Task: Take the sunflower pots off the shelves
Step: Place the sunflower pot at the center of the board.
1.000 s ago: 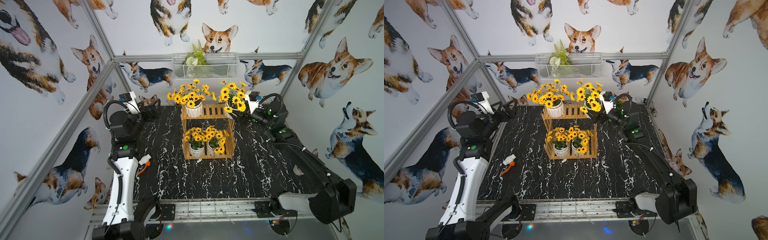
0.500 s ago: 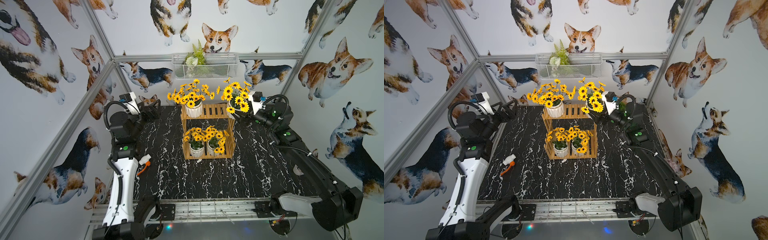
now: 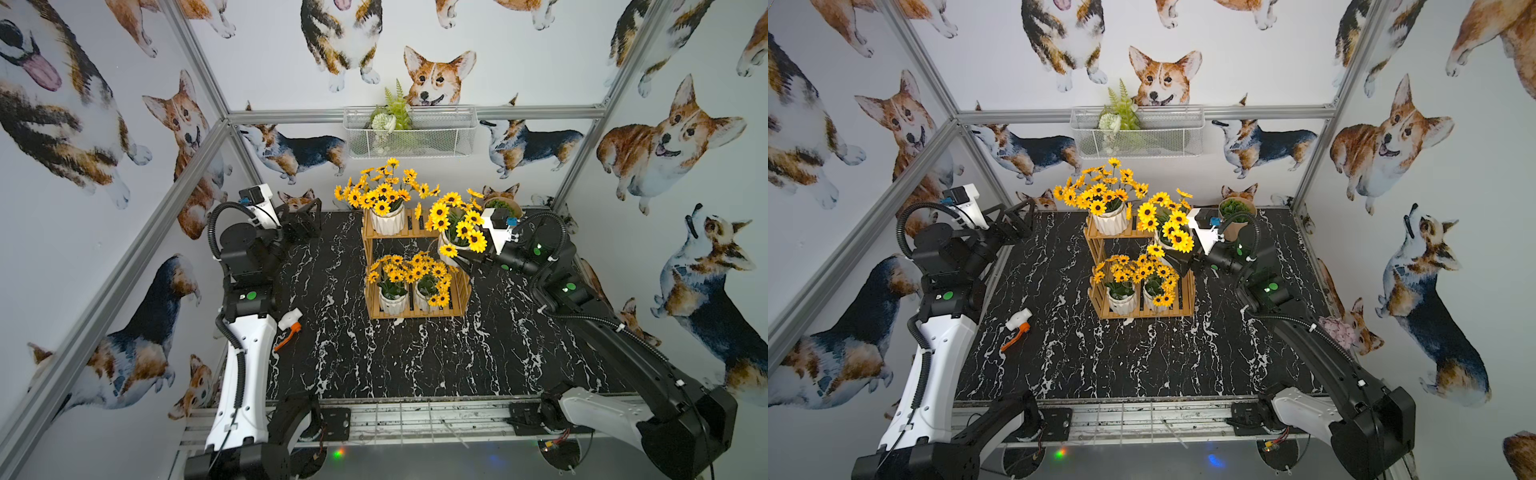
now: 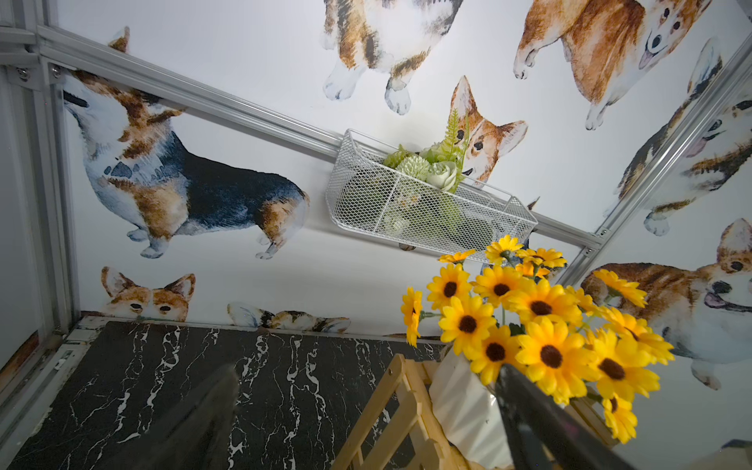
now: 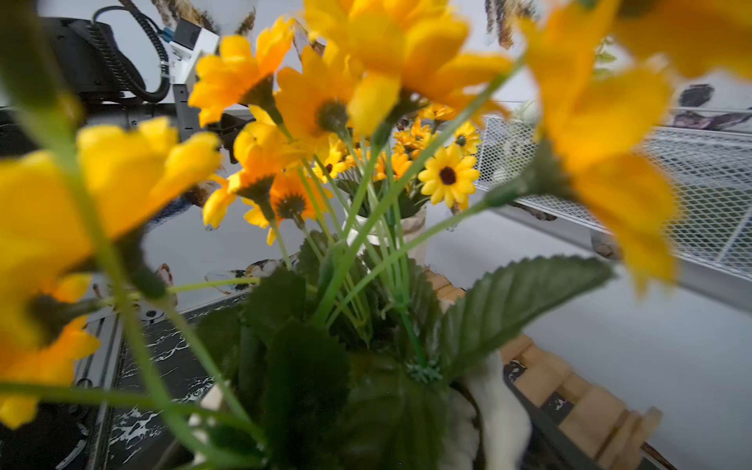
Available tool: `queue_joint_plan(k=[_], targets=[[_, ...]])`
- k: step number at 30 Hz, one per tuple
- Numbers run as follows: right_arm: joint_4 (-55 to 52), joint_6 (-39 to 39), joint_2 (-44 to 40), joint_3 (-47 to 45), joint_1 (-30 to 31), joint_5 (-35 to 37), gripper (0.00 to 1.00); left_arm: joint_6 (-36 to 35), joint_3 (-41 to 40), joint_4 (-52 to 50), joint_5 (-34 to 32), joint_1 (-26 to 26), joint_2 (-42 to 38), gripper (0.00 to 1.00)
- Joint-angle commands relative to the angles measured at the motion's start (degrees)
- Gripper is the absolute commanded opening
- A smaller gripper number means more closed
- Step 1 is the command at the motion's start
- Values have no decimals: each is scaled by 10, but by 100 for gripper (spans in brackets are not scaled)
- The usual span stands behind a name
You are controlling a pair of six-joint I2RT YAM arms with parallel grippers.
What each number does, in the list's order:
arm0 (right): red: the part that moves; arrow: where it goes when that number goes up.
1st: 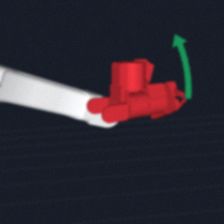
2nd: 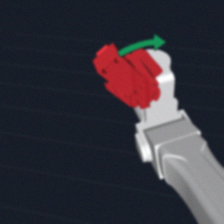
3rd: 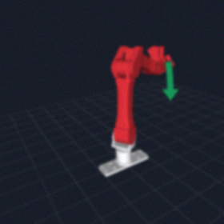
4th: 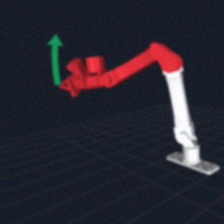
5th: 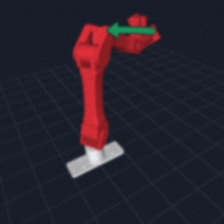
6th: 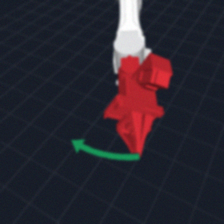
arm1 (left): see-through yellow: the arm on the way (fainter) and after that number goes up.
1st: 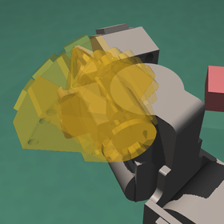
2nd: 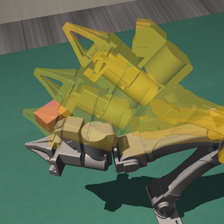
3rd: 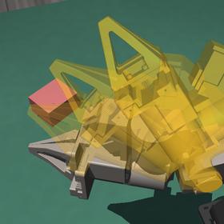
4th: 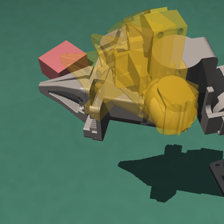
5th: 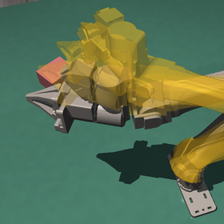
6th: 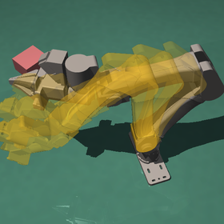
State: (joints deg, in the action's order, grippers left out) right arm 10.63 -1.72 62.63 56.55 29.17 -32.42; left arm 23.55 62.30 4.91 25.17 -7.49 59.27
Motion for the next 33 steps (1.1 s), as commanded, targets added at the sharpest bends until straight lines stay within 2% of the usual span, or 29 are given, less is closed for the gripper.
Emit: queue_joint_plan(k=[1,17,33], targets=[[63,-8,-10,-19,31,21,0,8,6,26,8,-1,0,100],[159,-11,12,-107,186,83,0,28,13,39,22,-1,-8,100],[284,6,151,-139,286,101,0,39,8,40,32,2,-34,100]])
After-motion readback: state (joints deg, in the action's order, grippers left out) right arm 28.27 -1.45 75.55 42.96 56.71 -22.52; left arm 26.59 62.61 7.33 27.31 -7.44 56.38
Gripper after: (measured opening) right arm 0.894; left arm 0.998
